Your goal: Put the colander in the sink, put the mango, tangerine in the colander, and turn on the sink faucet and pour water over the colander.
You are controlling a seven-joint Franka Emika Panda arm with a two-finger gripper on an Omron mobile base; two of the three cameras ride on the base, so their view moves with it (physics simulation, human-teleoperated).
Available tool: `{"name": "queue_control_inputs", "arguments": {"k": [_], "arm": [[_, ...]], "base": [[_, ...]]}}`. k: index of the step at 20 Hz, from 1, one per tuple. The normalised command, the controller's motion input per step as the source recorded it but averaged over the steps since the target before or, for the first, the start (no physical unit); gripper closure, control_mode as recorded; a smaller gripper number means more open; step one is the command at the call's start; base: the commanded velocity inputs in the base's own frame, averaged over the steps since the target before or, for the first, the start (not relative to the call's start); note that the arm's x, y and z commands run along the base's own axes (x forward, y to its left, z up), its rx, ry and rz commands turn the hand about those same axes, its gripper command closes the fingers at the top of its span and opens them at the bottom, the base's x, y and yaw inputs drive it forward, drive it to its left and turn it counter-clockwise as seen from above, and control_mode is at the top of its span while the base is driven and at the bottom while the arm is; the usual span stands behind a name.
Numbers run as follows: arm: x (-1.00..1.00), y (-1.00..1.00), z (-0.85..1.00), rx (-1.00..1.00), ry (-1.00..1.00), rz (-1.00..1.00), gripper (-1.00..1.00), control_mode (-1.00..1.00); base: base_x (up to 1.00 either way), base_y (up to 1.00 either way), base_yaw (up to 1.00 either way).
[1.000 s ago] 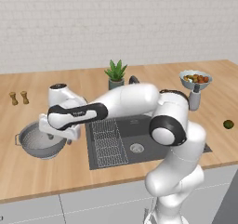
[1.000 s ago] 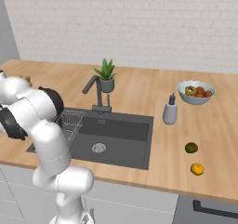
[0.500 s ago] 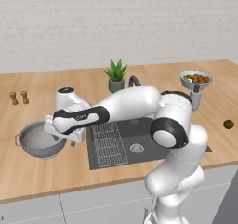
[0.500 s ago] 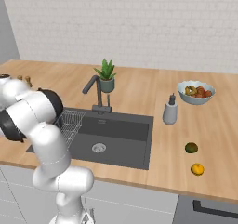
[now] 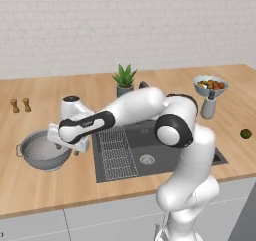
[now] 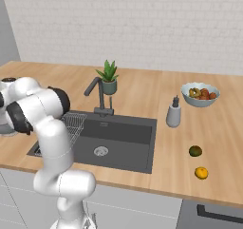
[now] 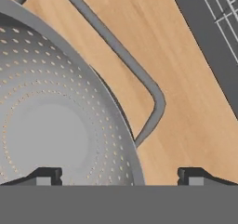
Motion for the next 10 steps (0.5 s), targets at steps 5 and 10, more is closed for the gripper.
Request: {"name": "queue_control_inputs", "arguments": {"k": [5, 10], "arm": [[0.39, 0.43, -0.22, -0.03, 0.00, 0.00, -1.00, -1.00], [0.08, 0.28, -0.35, -0.08, 0.03, 0.00, 1.00, -1.00]], "base": [[0.00, 0.00, 0.00], [0.00, 0.00, 0.00]]}}
